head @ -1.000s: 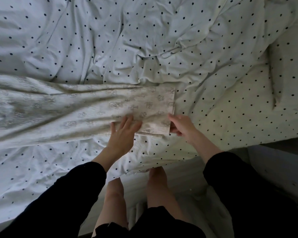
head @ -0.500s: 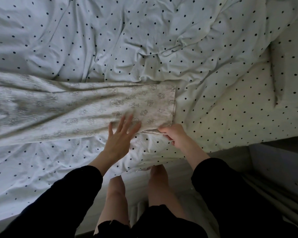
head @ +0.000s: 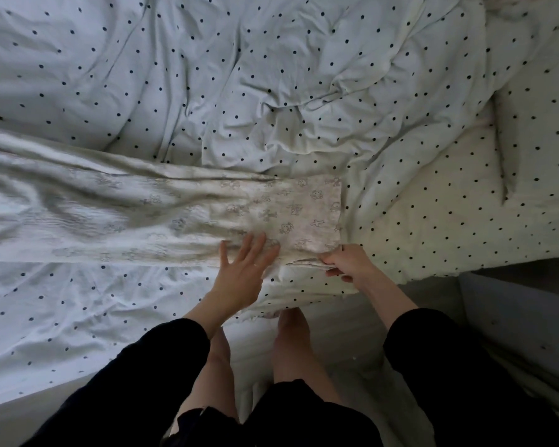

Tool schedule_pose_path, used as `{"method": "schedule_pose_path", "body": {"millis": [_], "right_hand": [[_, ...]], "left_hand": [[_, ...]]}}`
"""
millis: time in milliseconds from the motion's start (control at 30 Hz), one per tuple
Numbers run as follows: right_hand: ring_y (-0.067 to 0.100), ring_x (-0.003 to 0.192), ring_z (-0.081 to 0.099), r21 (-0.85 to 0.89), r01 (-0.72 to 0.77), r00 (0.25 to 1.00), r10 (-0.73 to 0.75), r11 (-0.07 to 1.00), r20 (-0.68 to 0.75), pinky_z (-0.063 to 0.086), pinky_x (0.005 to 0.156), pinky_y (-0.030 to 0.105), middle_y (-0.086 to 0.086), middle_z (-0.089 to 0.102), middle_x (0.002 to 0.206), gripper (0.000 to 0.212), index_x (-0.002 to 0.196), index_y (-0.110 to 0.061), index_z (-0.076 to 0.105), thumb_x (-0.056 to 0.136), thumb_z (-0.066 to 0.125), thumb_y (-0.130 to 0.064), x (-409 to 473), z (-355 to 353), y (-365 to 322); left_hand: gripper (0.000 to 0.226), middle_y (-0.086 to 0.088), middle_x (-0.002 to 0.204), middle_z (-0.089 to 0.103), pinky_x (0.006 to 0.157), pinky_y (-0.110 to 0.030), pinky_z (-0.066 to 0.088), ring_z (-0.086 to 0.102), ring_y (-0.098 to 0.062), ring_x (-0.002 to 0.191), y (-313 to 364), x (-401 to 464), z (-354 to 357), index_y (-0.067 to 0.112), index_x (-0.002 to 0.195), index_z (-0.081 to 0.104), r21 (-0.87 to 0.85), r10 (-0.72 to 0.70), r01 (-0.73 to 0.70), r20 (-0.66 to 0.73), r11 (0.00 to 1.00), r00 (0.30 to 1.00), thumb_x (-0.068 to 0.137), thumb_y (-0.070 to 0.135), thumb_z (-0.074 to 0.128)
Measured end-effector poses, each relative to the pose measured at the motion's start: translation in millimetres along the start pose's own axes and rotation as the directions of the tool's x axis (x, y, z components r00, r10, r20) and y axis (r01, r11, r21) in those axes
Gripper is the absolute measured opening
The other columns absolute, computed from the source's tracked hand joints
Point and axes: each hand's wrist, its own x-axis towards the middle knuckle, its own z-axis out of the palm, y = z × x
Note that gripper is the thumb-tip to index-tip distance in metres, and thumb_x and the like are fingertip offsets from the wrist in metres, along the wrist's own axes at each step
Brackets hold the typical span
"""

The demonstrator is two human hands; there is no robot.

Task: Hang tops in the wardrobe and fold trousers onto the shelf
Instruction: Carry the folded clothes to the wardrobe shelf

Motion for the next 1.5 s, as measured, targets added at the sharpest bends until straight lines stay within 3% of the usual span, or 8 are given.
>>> {"method": "schedule_pose_path", "body": {"millis": [100,200,267,433,800,1100,1267,1500], "right_hand": [[0.019,0.085,0.06,-0.189,0.076,0.965,-0.12,0.979,-0.233,0.05,0.076,0.036,0.006,0.061,0.108,0.035,0.117,-0.008,0.051,0.087,0.059,-0.025,2,6,-7],[0.029,0.12,0.047,-0.538,0.151,0.781,-0.434,0.829,-0.449,0.041,0.098,0.048,0.01,0.047,0.134,0.048,0.135,-0.01,0.038,0.094,0.049,-0.033,-6,14,-19],[0.028,0.136,0.033,-0.671,0.269,0.71,-0.613,0.691,-0.347,0.033,0.107,0.05,0.011,0.037,0.147,0.052,0.142,-0.011,0.032,0.097,0.044,-0.034,-14,30,-31],[0.022,0.147,0.002,-0.776,0.414,0.758,-0.652,0.475,0.005,0.005,0.118,0.047,0.005,0.005,0.16,0.055,0.151,-0.018,0.011,0.102,0.029,-0.035,-36,107,-71],[0.027,0.12,0.047,-0.882,0.405,0.598,-0.799,0.241,0.056,0.038,0.094,0.042,0.008,0.052,0.129,0.033,0.129,-0.011,0.046,0.099,0.039,-0.022,-40,303,-214],[0.027,0.103,0.057,-0.925,0.18,0.602,-0.781,0.335,-0.166,0.033,0.093,0.043,0.006,0.061,0.109,0.025,0.115,-0.012,0.054,0.095,0.05,-0.027,-29,308,-211],[0.031,0.107,0.052,-0.852,0.205,0.486,-0.806,0.482,-0.338,0.03,0.09,0.043,0.011,0.062,0.107,0.022,0.109,-0.009,0.061,0.093,0.05,-0.02,-30,294,-206],[0.03,0.124,0.046,-0.772,0.414,0.468,-0.84,0.483,-0.275,0.033,0.101,0.05,0.01,0.051,0.134,0.039,0.131,-0.01,0.047,0.096,0.043,-0.026,-41,334,-231]], "left_hand": [[0.071,0.001,0.154,-0.026,0.104,-0.061,-0.017,-0.026,-0.025,0.141,-9,0,-2,0.034,0.147,-0.014,0.006,-0.001,0.001,0.025,1.0,1.0,0.099,0.034,0.038],[0.064,0.002,0.153,-0.028,0.105,-0.058,-0.019,-0.03,-0.023,0.138,-18,-6,-4,0.035,0.148,-0.012,-0.036,-0.003,0.005,0.052,0.999,0.999,0.1,0.045,0.028],[0.06,0.001,0.154,-0.026,0.107,-0.056,-0.018,-0.03,-0.022,0.138,-31,-16,-7,0.034,0.148,-0.01,-0.067,-0.051,0.054,0.049,0.996,0.998,0.1,0.046,0.023],[0.057,-0.001,0.157,-0.018,0.111,-0.054,-0.012,-0.021,-0.023,0.143,-106,-55,-20,0.03,0.149,-0.007,-0.113,-0.208,0.199,-0.083,0.974,0.974,0.102,0.037,0.023],[0.053,-0.018,0.135,0.049,0.103,-0.07,0.019,0.037,-0.037,0.133,-382,-118,-77,0.011,0.125,0.059,0.022,-0.204,0.271,-0.598,0.962,0.775,0.075,-0.007,0.063],[0.016,-0.009,0.098,0.064,0.09,-0.051,0.032,0.056,-0.032,0.095,-448,-91,-112,0.012,0.094,0.067,0.159,-0.065,0.263,-0.733,0.952,0.677,0.081,0.003,0.062],[0.013,-0.005,0.079,0.06,0.08,-0.039,0.024,0.054,-0.028,0.076,-452,-88,-121,0.013,0.083,0.064,0.167,0.02,0.224,-0.841,0.96,0.541,0.089,0.016,0.053],[0.013,-0.005,0.096,0.061,0.087,-0.046,0.03,0.055,-0.028,0.093,-465,-78,-129,0.018,0.098,0.067,0.192,-0.031,0.23,-0.699,0.954,0.714,0.085,0.016,0.064]]}}
